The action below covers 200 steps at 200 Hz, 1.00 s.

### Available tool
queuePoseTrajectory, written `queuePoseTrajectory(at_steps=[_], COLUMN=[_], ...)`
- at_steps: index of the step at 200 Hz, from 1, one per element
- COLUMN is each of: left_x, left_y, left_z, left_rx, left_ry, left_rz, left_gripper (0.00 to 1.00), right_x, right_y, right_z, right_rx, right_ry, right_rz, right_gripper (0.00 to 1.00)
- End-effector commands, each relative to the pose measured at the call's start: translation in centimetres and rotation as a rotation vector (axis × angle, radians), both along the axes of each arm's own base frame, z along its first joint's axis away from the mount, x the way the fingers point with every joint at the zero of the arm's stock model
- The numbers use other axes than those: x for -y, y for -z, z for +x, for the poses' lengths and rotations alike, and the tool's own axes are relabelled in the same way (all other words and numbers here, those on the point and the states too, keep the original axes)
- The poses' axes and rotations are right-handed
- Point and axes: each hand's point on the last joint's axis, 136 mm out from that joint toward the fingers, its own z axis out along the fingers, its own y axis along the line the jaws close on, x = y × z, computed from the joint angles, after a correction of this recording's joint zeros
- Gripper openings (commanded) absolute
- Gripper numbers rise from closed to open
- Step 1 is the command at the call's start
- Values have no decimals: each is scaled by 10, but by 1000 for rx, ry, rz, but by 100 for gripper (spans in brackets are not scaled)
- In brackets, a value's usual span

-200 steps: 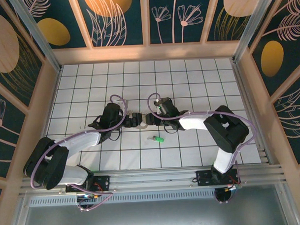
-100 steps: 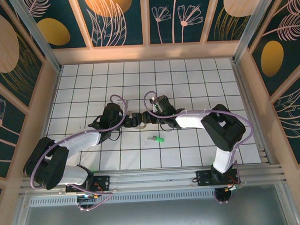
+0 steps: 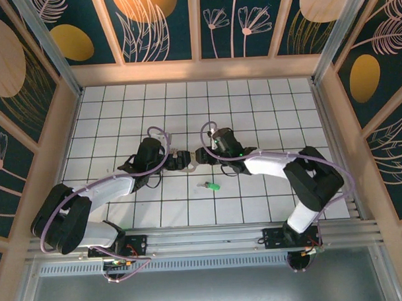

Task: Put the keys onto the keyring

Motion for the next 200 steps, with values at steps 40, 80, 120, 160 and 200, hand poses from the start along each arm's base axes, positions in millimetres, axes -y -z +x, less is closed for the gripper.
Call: queuePoseTrajectory(at_steps=[40,80,120,160,200], left_x=[5,5,6,7,8], left_y=[-16,-17,-17,-19,-18], left_z=[5,5,4,4,5], left_rx=[36,35,33,36,34], left_ry=[-6,-5,2,3,4], left_rz=[-34,-37,-41,-46,-51], left_gripper=[99,99,99,99,99], right_x=[22,17,13,13,8], right_y=[19,37,52,55,55], right_z=[-17,-25,-26,-22,-18], right_rx=[136,154,156,170,183], right_ry=[-180,-261,-291,-286,-299], right_rz=[-206,-284,-323,-339,-337], right_gripper=[50,42,31,30,30])
